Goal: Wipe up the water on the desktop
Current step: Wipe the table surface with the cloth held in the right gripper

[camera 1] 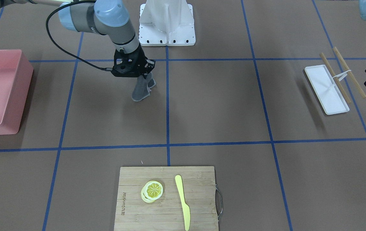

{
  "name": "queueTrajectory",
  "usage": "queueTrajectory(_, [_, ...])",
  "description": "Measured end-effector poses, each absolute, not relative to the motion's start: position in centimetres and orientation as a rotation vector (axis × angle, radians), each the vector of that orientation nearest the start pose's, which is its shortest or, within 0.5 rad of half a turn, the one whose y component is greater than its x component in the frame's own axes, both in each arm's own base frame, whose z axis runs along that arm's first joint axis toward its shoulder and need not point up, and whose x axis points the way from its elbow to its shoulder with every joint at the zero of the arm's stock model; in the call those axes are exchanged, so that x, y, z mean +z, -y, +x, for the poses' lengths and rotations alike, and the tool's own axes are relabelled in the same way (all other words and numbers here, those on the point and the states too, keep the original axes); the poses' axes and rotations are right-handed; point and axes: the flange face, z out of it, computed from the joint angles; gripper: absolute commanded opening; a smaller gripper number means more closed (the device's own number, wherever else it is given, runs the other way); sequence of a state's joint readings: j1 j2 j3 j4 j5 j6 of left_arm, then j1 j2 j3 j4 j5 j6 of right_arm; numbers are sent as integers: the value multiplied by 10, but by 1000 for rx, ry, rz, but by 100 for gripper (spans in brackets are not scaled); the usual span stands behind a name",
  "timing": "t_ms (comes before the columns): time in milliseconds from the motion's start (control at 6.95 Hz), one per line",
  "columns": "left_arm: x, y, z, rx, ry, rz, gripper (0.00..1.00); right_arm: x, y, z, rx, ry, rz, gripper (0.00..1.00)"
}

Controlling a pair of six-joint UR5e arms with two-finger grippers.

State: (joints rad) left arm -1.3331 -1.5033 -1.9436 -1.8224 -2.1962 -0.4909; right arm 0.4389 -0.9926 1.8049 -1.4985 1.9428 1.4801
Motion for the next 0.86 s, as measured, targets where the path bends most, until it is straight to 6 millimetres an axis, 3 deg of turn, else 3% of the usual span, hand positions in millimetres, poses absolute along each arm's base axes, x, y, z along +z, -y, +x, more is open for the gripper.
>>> queueTrajectory(144, [484,477,38,-65,-760,286,98,209,361,-543,177,935,-119,0])
queueTrajectory(288, [484,477,38,-64,-761,287,98,227,366,-524,183,925,-128,0])
queueTrajectory(575, [483,477,38,-64,-761,288,98,300,375,-434,133,880,-127,0])
queueTrajectory(863, [483,477,38,-64,-761,289,98,367,387,-368,94,807,-107,0])
